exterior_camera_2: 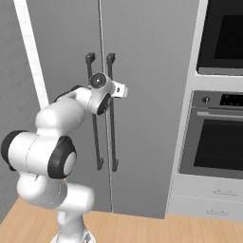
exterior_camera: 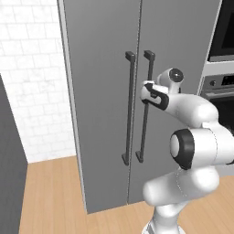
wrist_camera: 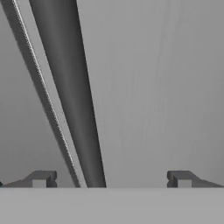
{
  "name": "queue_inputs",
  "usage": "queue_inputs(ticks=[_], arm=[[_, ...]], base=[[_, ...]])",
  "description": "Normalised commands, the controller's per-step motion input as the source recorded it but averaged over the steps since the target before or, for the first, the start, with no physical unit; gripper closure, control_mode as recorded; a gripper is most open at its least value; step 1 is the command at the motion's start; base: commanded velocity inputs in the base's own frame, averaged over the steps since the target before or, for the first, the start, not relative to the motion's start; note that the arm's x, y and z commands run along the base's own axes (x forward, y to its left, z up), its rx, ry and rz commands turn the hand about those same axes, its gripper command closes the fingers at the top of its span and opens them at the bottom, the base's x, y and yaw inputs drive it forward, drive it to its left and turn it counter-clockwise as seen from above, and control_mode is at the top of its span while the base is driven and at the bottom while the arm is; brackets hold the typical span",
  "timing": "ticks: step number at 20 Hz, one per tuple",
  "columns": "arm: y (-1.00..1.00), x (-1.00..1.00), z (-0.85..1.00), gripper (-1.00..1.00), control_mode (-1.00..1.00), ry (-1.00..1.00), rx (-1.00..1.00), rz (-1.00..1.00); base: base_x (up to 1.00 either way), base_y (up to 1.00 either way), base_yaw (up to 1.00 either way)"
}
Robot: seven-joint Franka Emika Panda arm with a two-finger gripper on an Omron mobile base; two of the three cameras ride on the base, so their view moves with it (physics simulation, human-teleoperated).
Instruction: Grab a lemon wedge from the fridge and one ice cube from the ice bowl, and put them in the glass of lemonade.
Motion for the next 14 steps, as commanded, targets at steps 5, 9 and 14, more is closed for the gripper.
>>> queue_inputs(ticks=[5,9,14], arm=[[0.0,0.55,-0.38,-1.0,-1.0,0.0,0.0,0.01],[-0.07,0.53,-0.4,-1.0,-1.0,0.0,0.0,0.04],[-0.18,0.61,-0.34,-1.0,-1.0,0.0,0.0,0.05]], base=[[0.0,0.0,0.0],[0.0,0.0,0.0],[0.0,0.0,0.0]])
